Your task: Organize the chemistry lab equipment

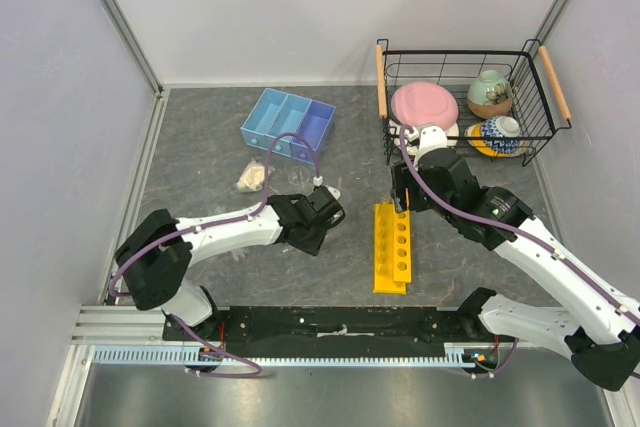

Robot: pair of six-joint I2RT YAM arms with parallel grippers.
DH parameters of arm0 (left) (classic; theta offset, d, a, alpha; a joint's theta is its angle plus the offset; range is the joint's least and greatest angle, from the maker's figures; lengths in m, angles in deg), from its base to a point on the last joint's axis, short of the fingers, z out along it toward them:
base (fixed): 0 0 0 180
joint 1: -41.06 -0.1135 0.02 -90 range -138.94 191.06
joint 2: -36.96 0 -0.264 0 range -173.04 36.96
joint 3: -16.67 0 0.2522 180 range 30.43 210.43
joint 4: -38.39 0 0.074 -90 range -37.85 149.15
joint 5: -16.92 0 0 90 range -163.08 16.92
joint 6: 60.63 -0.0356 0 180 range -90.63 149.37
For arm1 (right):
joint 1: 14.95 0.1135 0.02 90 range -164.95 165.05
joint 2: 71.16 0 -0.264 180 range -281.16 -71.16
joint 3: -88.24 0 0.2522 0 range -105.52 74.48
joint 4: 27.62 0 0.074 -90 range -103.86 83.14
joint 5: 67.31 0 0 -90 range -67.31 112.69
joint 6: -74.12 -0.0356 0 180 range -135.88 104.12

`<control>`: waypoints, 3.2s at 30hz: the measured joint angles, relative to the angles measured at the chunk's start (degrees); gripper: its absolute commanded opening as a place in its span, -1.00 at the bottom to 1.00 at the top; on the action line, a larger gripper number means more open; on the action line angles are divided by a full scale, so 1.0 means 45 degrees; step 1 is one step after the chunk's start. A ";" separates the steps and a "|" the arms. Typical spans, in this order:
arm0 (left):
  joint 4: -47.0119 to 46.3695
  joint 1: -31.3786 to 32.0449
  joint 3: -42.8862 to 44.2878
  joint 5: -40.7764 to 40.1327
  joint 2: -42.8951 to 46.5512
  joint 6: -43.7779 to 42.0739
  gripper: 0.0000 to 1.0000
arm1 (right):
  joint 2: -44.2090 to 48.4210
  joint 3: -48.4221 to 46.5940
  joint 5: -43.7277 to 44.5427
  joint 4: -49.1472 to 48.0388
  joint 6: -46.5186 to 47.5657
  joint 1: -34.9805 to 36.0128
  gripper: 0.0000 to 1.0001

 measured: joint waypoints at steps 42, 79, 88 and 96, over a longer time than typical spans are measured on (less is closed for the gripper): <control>-0.0189 0.0291 0.0656 -0.1083 -0.2093 -0.0189 -0.48 | 0.0355 0.0573 -0.0228 0.0068 0.0248 0.0019 0.42; -0.1141 0.3079 0.0403 -0.0714 -0.2108 -0.0282 -0.56 | 0.1753 0.0515 -0.1200 0.1336 -0.1025 0.0019 0.38; -0.2098 0.3113 0.0335 -0.0418 -0.2375 -0.0287 -0.13 | 0.1792 0.0437 -0.1268 0.1690 -0.1146 0.0024 0.39; -0.2822 0.3123 0.0325 -0.0078 -0.2531 -0.0291 -0.27 | 0.1744 0.0418 -0.1307 0.1705 -0.1146 0.0024 0.39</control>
